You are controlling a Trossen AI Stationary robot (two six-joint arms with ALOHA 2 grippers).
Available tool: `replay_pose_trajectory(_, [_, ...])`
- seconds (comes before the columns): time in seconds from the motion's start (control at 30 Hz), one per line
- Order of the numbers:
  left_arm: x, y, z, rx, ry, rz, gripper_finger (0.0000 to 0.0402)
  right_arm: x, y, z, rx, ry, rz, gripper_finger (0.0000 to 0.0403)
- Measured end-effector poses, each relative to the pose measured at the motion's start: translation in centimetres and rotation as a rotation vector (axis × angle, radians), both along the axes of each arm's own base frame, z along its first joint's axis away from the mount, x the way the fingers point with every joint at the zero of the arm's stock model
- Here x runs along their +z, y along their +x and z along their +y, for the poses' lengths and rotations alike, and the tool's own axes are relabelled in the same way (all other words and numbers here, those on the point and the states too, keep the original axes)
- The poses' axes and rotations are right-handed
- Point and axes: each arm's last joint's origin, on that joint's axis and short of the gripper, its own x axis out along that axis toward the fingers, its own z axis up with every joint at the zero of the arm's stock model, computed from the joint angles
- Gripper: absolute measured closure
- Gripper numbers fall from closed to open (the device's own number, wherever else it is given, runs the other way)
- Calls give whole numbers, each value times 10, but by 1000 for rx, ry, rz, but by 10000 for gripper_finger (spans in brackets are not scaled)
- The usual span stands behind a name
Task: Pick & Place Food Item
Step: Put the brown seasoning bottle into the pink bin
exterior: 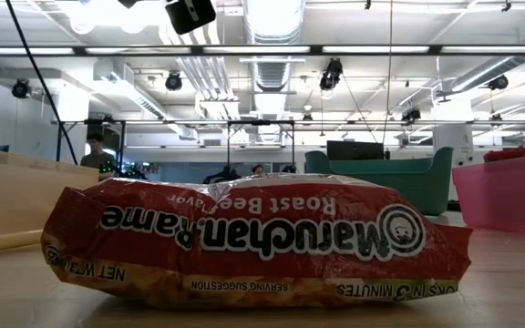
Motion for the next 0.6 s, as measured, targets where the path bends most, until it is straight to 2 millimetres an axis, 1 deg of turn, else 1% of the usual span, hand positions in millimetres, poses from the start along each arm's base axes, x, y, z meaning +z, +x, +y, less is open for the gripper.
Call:
replay_pose_trajectory(0.17, [0,0,1,2,-1,3,227,0,0,0,-4,9,0,242])
replay_pose_trajectory(0.2, [0,0,1,3,-1,4,227,0,0,0,-4,11,0,237])
replay_pose_trajectory(0.37, [0,-1,1,15,10,5,227,0,0,1,-21,51,12,169])
replay_pose_trajectory(0.43, [-1,-1,2,17,10,9,227,0,0,1,-21,61,14,149])
replay_pose_trajectory(0.5, [-1,-1,2,19,9,12,227,0,0,2,-20,61,14,137])
replay_pose_trajectory(0.6, [-1,-2,3,20,8,18,227,1,0,2,-16,56,10,133])
